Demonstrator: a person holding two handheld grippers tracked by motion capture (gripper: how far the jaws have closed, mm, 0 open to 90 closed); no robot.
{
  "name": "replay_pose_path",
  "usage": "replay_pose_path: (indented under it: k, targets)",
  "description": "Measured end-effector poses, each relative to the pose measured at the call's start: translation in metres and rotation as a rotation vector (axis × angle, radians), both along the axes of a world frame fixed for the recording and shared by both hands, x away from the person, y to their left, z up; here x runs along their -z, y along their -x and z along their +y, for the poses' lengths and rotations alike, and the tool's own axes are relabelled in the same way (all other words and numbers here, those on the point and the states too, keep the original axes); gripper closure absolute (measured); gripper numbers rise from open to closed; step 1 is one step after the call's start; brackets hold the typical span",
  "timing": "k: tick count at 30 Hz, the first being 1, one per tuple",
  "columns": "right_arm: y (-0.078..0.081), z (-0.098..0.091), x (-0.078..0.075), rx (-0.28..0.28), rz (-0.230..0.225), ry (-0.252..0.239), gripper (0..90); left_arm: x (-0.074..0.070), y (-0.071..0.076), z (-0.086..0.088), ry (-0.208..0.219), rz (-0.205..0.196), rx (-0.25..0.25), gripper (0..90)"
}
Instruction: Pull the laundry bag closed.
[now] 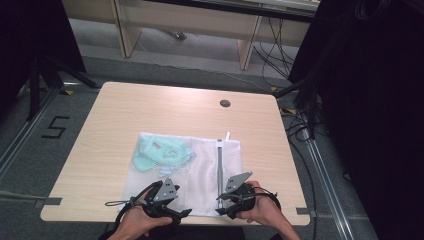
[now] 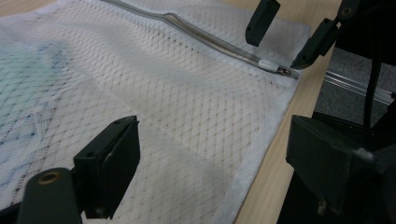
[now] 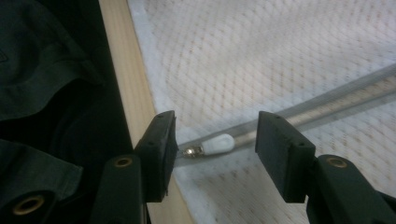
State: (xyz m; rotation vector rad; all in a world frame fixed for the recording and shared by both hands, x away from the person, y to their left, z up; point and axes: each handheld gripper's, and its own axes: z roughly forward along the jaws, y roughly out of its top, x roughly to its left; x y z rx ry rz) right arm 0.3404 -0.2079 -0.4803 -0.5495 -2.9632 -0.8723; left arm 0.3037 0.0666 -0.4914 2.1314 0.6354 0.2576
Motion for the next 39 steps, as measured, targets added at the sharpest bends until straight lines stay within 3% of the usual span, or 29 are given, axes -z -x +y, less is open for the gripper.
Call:
replay_pose_path:
  k: [2, 3, 10, 12, 18, 32, 36, 39]
  targets:
    - [-0.001, 0.002, 0.002, -0.033, -0.012, 0.004, 47.7, 0.001, 0.000, -0.002, 0.021, -0.008, 0.007, 17.2]
    - [-0.001, 0.003, 0.003, -0.041, -0.012, 0.015, 47.6, 0.001, 0.001, -0.002, 0.024, 0.009, -0.001, 17.1]
    - [0.000, 0.009, 0.007, -0.080, 0.002, 0.029, 45.9, -0.001, -0.001, 0.000, 0.009, -0.015, 0.030, 17.0]
    - [0.000, 0.011, 0.008, -0.087, 0.002, 0.047, 45.7, 0.000, 0.001, -0.001, 0.043, 0.016, 0.003, 17.0]
    - [-0.001, 0.013, 0.009, -0.100, -0.003, 0.056, 45.3, 0.000, 0.002, -0.002, 0.041, 0.020, 0.004, 17.0]
    - [-0.002, 0.004, 0.001, -0.111, -0.003, 0.054, 55.0, -0.002, 0.001, 0.001, 0.037, 0.018, 0.006, 16.8]
    - [0.000, 0.002, -0.002, -0.130, -0.006, 0.052, 61.1, -0.002, 0.000, 0.001, 0.038, -0.006, 0.006, 16.8]
    - [0.002, 0.003, -0.002, -0.150, -0.005, 0.060, 66.6, -0.002, 0.001, 0.000, 0.045, 0.006, -0.007, 16.8]
